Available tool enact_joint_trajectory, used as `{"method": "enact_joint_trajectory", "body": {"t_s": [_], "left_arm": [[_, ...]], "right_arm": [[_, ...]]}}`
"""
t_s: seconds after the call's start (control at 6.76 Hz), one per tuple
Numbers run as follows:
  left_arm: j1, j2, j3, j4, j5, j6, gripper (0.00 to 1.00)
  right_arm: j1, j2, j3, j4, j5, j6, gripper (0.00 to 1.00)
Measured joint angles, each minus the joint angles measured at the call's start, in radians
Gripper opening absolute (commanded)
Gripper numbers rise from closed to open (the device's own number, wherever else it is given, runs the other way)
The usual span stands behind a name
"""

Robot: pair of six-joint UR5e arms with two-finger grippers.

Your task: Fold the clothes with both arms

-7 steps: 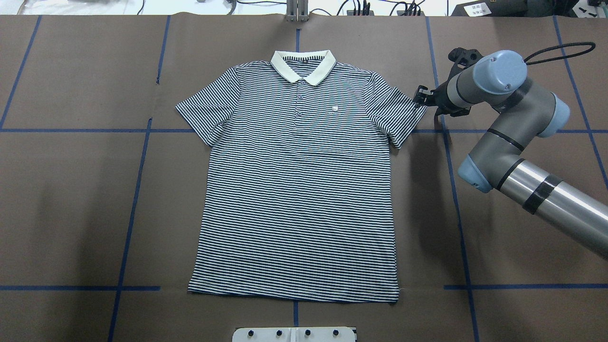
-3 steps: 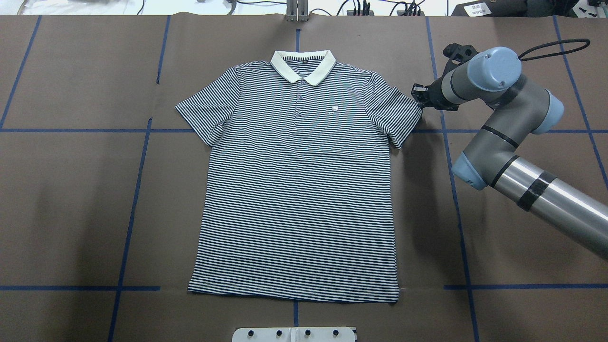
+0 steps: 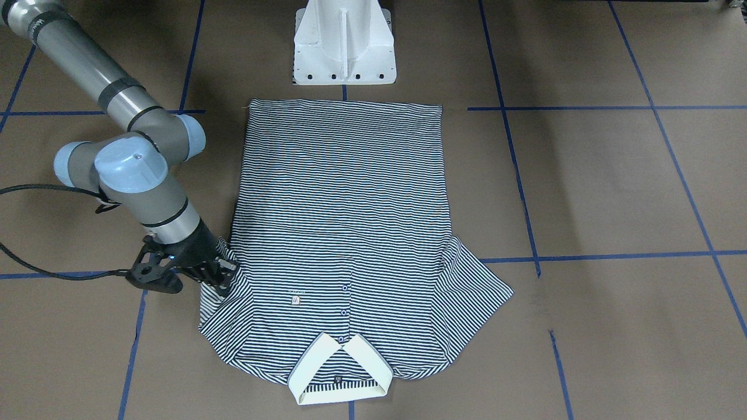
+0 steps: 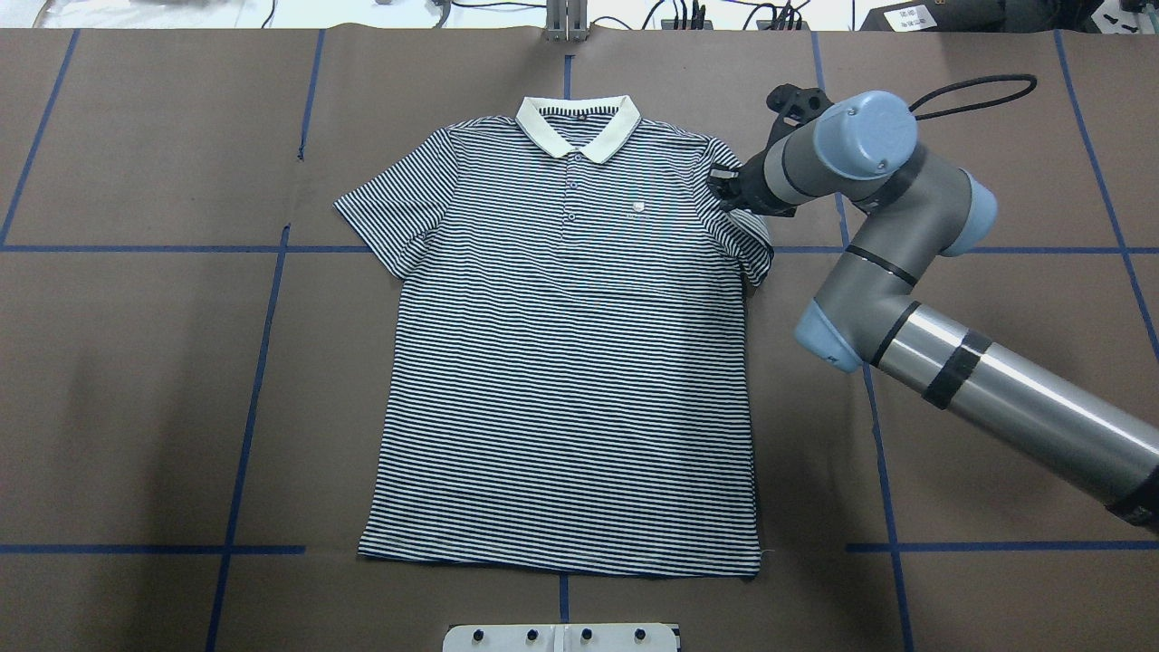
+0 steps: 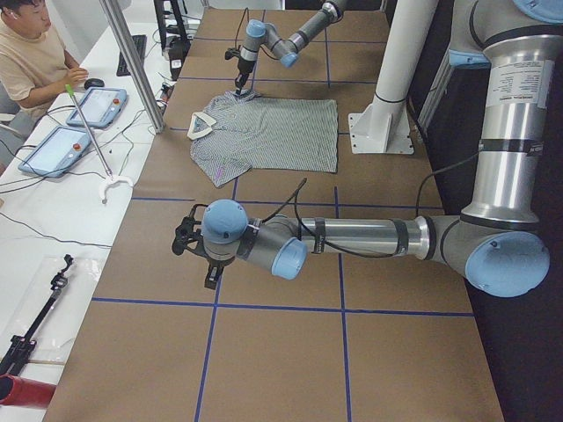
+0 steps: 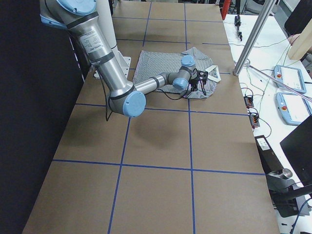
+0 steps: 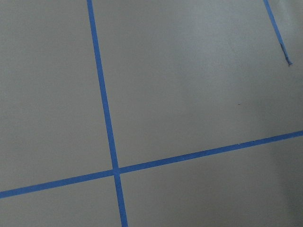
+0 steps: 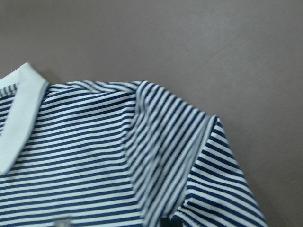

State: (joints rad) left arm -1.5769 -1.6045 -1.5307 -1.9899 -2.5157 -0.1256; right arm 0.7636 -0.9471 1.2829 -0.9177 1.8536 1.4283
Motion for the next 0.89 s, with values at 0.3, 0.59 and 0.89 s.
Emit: {"method": "enact_joint_trajectory", "body": {"t_s": [0.3, 0.59, 0.89], "left_arm": [[0.0, -0.001, -0.004, -0.001, -0.01, 0.0, 1.0], [0.028, -0.014, -0.003, -0.022, -0.027, -0.044, 1.0], [0.192, -0.088, 0.003, -0.153, 0.042, -0.342, 1.0]], "right_arm": [[-0.025, 0.164, -0.099, -0.072, -0.042, 0.046, 0.0], [-0.032, 0.222, -0.167, -0.091, -0.094, 0.047, 1.0], [-0.032, 0.223, -0.178, -0.087, -0.138, 0.02, 1.0]]}}
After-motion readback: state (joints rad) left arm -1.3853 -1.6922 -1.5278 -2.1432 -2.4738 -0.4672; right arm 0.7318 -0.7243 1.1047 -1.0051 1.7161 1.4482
